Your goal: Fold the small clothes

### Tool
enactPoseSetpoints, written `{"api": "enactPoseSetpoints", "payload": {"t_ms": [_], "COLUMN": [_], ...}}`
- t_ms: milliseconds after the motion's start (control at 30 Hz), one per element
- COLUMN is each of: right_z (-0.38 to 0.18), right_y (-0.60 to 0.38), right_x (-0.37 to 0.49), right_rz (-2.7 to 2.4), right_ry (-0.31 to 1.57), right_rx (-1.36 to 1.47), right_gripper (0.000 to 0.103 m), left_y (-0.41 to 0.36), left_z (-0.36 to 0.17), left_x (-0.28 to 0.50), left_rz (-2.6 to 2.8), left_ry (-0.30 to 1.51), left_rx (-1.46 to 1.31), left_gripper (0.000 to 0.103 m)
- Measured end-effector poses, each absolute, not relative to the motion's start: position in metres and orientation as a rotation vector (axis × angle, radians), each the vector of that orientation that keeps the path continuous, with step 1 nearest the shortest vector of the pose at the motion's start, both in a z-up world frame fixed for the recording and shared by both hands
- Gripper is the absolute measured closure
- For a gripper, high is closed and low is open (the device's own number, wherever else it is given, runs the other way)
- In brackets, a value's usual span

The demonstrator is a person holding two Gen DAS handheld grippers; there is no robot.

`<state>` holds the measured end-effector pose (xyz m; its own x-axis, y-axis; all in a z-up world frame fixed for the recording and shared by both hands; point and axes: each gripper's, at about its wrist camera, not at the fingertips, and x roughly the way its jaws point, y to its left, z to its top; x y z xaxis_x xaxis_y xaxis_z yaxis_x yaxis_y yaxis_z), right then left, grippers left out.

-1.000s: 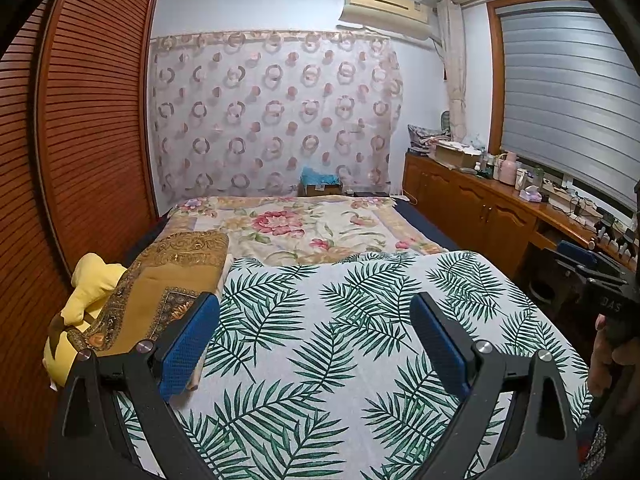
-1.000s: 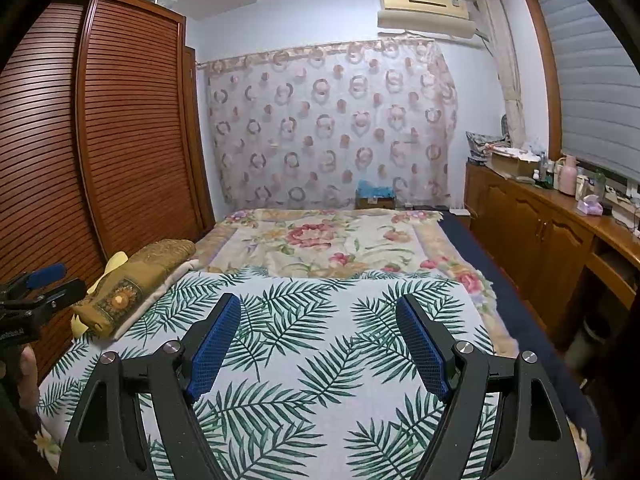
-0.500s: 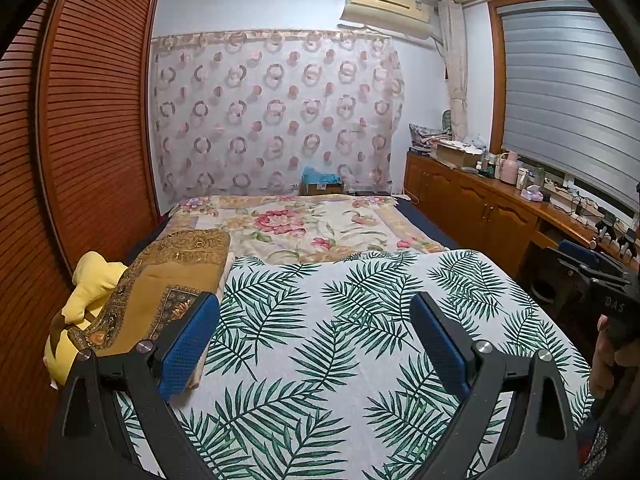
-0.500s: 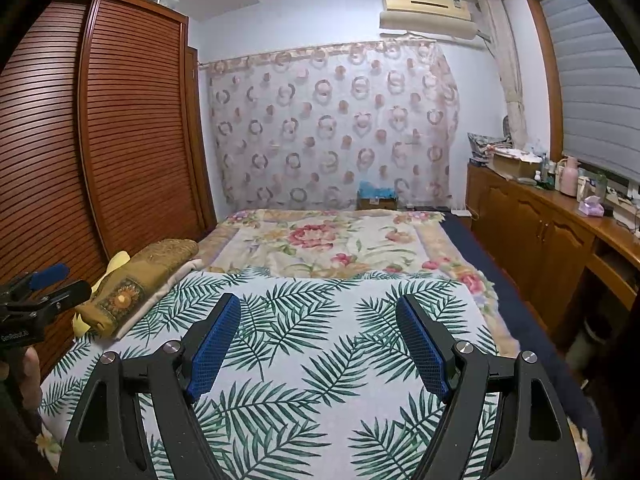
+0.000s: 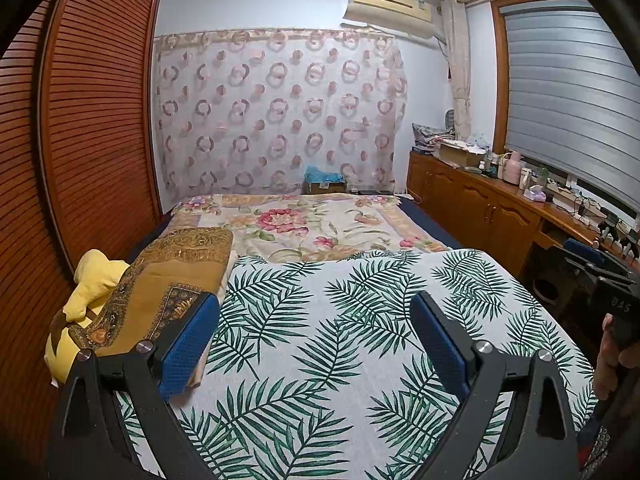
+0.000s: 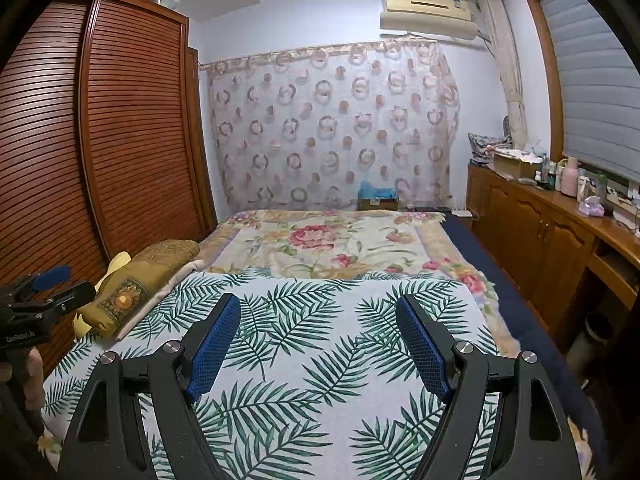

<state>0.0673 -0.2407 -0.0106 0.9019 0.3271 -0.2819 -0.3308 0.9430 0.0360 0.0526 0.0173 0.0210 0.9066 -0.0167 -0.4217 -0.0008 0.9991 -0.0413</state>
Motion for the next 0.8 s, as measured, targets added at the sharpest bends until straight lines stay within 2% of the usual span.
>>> {"api": "enactPoseSetpoints", "payload": {"t_ms": [800], "right_z": [-0.0110], "right_y": [-0.2451], "right_x": [0.0679], "right_rz": [0.346], "right_ry": [0.289], "right_rx": [-0.017], "right_gripper": [0.022], "left_y": [0.0178], "left_z": [0.0213], "left_x": [0.0526], "left_rz": [-0.009], "left_ry": [0.435], "left_rx": [-0.040], "left_gripper": [0.007]}}
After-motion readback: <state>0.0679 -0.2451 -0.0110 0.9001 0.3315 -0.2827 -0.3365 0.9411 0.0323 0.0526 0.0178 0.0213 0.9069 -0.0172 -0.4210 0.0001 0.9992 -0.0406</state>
